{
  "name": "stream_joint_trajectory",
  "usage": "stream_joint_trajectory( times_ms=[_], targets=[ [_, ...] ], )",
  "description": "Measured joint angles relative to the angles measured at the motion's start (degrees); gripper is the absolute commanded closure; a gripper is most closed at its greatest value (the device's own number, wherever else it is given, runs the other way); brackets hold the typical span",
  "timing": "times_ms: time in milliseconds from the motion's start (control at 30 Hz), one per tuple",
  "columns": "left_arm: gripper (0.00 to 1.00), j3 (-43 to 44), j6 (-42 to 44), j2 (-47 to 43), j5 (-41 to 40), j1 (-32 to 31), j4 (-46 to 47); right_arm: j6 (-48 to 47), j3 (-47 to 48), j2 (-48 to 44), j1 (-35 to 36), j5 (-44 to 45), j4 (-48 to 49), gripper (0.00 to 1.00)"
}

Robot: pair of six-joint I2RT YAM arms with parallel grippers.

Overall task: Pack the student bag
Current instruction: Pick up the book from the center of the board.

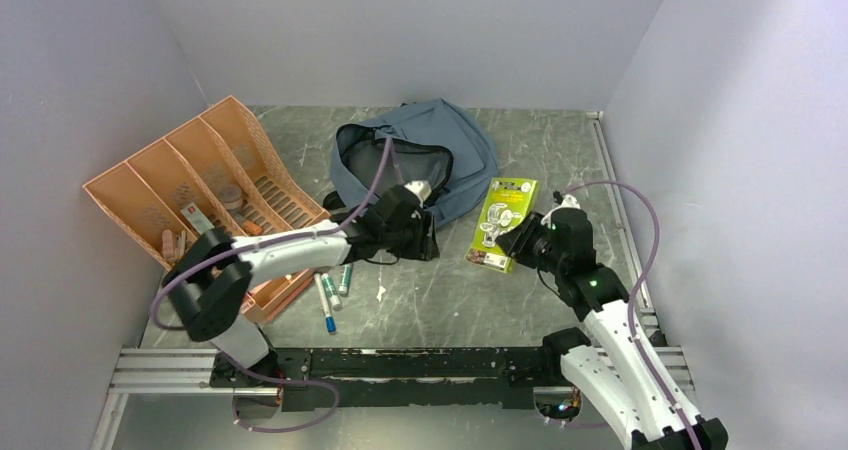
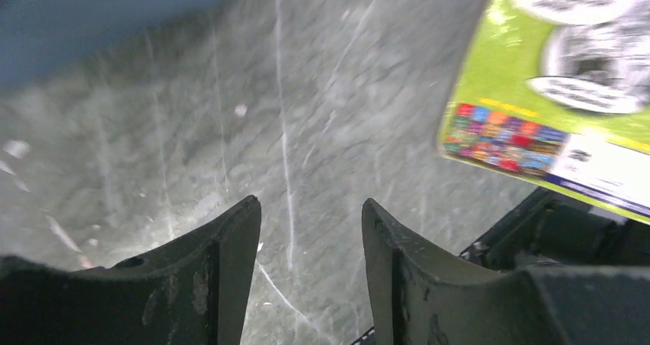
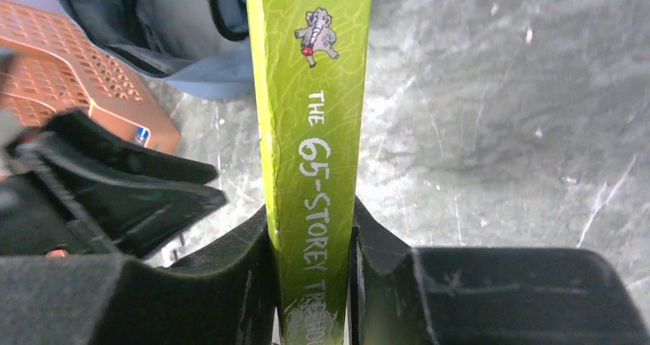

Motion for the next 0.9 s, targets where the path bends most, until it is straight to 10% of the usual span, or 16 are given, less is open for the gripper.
stream_joint_trajectory(
  times_ms=[433,900],
  targets=[
    [0.46,4.07,27.85,-28.41,-7.63,1.11,1.4,-14.16,10.54,11.98,1.01,-13.07,13.2,1.0],
    [0.43,8.13,53.07,-39.19,-4.09,1.11,-7.91,-41.83,14.1,18.38,8.13,-27.89,24.96,1.0]
  ],
)
